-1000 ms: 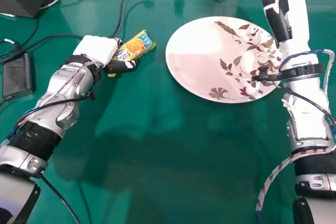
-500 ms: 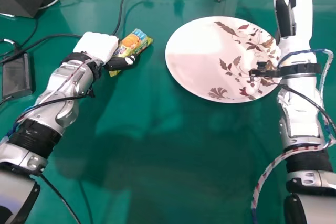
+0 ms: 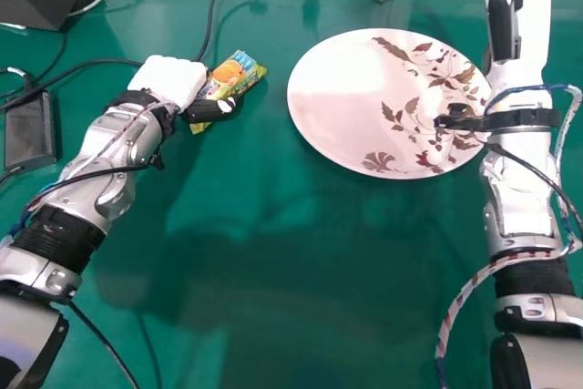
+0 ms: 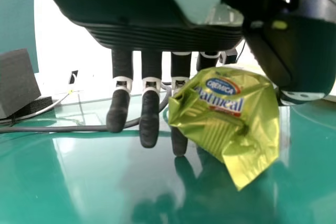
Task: Pick up biscuit and place it in the plate
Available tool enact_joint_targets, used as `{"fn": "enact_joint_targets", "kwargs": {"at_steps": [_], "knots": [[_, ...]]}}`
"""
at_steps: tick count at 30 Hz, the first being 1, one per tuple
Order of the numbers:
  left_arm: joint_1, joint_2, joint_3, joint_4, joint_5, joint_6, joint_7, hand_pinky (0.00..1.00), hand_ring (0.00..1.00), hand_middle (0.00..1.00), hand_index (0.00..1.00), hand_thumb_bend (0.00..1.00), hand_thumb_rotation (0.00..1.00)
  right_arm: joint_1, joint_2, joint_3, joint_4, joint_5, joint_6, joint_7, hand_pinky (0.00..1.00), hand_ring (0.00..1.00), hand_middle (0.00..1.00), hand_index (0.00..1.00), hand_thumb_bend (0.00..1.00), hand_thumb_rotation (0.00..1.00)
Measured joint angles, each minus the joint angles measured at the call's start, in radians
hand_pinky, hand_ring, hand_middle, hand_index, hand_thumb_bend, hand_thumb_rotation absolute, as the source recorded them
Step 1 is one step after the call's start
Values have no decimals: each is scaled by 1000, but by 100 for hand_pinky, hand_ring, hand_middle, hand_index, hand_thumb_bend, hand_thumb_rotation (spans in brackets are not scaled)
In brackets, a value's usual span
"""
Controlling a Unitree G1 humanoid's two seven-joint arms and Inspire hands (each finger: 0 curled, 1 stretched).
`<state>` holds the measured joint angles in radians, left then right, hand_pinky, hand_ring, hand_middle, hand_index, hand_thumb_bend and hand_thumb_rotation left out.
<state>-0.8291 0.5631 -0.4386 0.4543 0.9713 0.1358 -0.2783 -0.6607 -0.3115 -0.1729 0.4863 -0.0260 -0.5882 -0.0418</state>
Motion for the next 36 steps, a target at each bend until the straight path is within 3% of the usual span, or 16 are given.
{"fn": "enact_joint_targets", "kwargs": {"at_steps": [3,8,12,17,22,25,29,36], "knots": [[9,1,15,-7,-26,-6,5,22,26,44,51,52,0,0,0,0,1,-6,-2,-1,63,83,86,88,88,30],[22,10,26,-11,-53,-33,28,22,27,44,51,52,0,0,0,0,2,-8,-2,-1,60,81,84,89,93,33],[31,18,33,-20,-76,-50,39,21,27,44,51,52,0,0,0,0,2,-9,-2,-1,57,77,81,86,93,33],[46,20,49,-60,-91,-49,52,21,26,43,51,52,0,-1,-1,0,5,-9,-3,1,59,83,86,86,95,31],[60,27,69,-97,-92,-41,54,21,26,43,51,52,0,-1,-1,0,5,-9,-4,1,60,84,84,86,94,30],[68,31,72,-114,-91,-37,53,20,25,42,51,52,0,-1,-1,0,6,-8,-4,6,58,83,81,86,93,30],[72,40,75,-148,-91,-37,54,20,25,43,51,52,0,-2,-1,0,8,-8,-4,11,50,70,74,84,93,30],[92,53,105,-215,-97,-38,51,21,26,43,51,52,0,-2,-1,0,8,-9,-4,9,53,72,76,84,92,30]]}}
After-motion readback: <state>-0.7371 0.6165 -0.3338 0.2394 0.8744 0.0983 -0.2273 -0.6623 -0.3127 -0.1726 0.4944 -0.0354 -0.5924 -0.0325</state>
